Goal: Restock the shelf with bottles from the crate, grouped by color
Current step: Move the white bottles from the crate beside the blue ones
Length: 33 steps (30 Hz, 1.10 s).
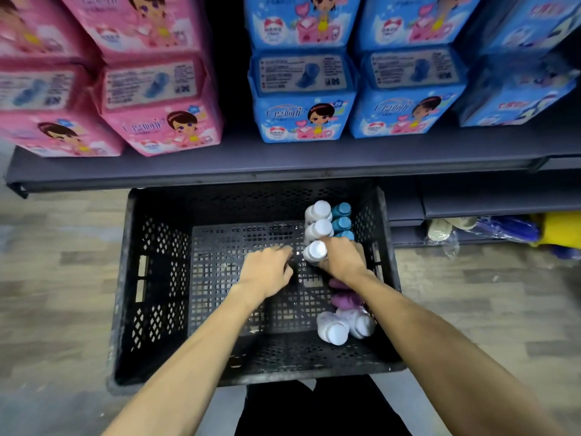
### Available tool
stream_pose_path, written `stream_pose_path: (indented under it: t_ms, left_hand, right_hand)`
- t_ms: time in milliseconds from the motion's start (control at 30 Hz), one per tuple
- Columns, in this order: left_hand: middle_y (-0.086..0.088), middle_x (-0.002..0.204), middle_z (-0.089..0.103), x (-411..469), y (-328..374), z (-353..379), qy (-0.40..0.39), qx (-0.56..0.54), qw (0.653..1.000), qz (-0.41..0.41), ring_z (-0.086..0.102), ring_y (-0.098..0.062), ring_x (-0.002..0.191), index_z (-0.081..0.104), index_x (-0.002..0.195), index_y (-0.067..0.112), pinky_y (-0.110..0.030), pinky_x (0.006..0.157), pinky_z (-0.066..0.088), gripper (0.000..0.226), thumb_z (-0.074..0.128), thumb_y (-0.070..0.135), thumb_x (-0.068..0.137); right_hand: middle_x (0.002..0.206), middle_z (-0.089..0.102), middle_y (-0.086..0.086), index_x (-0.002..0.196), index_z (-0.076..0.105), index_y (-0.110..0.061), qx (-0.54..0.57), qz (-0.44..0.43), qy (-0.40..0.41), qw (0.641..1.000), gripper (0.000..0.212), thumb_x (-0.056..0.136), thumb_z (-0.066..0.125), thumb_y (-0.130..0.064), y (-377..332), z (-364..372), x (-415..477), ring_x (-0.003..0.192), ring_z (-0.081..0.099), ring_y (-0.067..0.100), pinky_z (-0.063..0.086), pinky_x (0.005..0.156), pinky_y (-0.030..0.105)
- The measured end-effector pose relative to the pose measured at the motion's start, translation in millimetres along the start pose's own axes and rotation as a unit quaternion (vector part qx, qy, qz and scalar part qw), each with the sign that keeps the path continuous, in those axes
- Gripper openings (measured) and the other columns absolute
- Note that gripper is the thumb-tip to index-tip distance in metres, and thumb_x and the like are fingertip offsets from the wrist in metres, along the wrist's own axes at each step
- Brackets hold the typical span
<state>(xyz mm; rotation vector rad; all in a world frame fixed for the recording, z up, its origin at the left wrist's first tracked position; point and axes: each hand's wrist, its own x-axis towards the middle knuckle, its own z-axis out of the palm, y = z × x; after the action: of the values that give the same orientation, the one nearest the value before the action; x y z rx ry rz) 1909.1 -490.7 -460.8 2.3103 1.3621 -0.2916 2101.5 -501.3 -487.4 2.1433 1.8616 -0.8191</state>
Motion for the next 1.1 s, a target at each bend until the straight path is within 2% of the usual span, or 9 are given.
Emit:
stream_pose_path:
  t_ms: [100, 267, 333, 467, 633, 767, 933, 1100]
  left_hand:
    - [-0.002, 0.101, 0.063, 4, -1, -15, 0.013, 0.011, 1.000, 0.001, 0.063, -0.030, 0.090, 0.052, 0.103, 0.019, -0.036, 0.069, 0.047, 0.018, 0.047, 0.031, 0.091]
    - [-0.003, 0.104, 0.063, 11, 5, -55, 0.052, 0.021, 0.998, 0.016, 0.062, -0.030, 0.096, 0.053, 0.105, 0.018, -0.038, 0.071, 0.045, 0.021, 0.047, 0.030, 0.090]
    - [-0.003, 0.105, 0.063, 13, 5, -73, 0.069, 0.029, 0.997, 0.019, 0.062, -0.031, 0.096, 0.054, 0.106, 0.018, -0.037, 0.071, 0.046, 0.022, 0.047, 0.030, 0.089]
    - [-0.004, 0.108, 0.064, 15, -2, -110, 0.105, 0.049, 0.993, 0.015, 0.063, -0.032, 0.097, 0.055, 0.105, 0.018, -0.037, 0.072, 0.046, 0.024, 0.049, 0.033, 0.087]
    - [-0.009, 0.109, 0.065, 12, -11, -160, 0.152, 0.074, 0.985, 0.018, 0.061, -0.034, 0.100, 0.057, 0.104, 0.018, -0.038, 0.075, 0.046, 0.025, 0.052, 0.036, 0.087]
    - [-0.007, 0.110, 0.066, 3, -11, -200, 0.192, 0.094, 0.976, 0.046, 0.061, -0.032, 0.102, 0.057, 0.102, 0.019, -0.039, 0.074, 0.045, 0.023, 0.051, 0.036, 0.088]
    - [-0.002, 0.099, 0.066, -17, -8, -242, 0.233, 0.093, 0.965, 0.082, 0.062, -0.030, 0.093, 0.054, 0.091, 0.023, -0.037, 0.067, 0.044, 0.015, 0.052, 0.036, 0.085]
    - [0.004, 0.093, 0.066, -40, -2, -280, 0.256, 0.097, 0.956, 0.102, 0.062, -0.026, 0.089, 0.051, 0.087, 0.026, -0.036, 0.067, 0.046, 0.008, 0.051, 0.034, 0.086]
  right_hand:
    - [0.105, 0.071, 0.009, 0.114, 0.064, -0.022, -0.018, -0.012, 0.010, 1.000, 0.032, 0.085, 0.063, -0.034, -3, -17, -6, 0.099, 0.067, 0.033, 0.051, 0.078, 0.036]
    - [0.113, 0.069, 0.006, 0.117, 0.064, -0.028, -0.019, -0.018, 0.041, 0.999, 0.046, 0.080, 0.068, -0.055, -10, -61, -19, 0.105, 0.065, 0.030, 0.049, 0.079, 0.035]
    - [0.111, 0.069, 0.004, 0.117, 0.065, -0.028, 0.014, -0.041, 0.061, 0.997, 0.053, 0.077, 0.069, -0.062, -12, -84, -27, 0.104, 0.065, 0.029, 0.048, 0.078, 0.034]
    - [0.113, 0.070, 0.000, 0.120, 0.065, -0.024, 0.097, -0.121, 0.142, 0.978, 0.058, 0.078, 0.071, -0.063, -18, -125, -45, 0.103, 0.064, 0.024, 0.051, 0.080, 0.036]
    - [0.113, 0.070, -0.002, 0.121, 0.064, -0.023, 0.113, -0.190, 0.219, 0.950, 0.057, 0.080, 0.072, -0.061, -33, -183, -57, 0.101, 0.064, 0.019, 0.049, 0.079, 0.033]
    - [0.108, 0.072, -0.003, 0.119, 0.065, -0.022, 0.102, -0.232, 0.217, 0.943, 0.053, 0.083, 0.067, -0.061, -48, -220, -70, 0.095, 0.065, 0.017, 0.054, 0.077, 0.040]
    - [0.109, 0.070, -0.005, 0.119, 0.064, -0.021, 0.101, -0.262, 0.229, 0.932, 0.049, 0.085, 0.069, -0.056, -58, -248, -82, 0.095, 0.064, 0.015, 0.053, 0.077, 0.037]
    - [0.110, 0.070, -0.009, 0.119, 0.065, -0.025, 0.113, -0.297, 0.274, 0.908, 0.050, 0.083, 0.069, -0.059, -68, -283, -101, 0.095, 0.064, 0.010, 0.054, 0.078, 0.036]
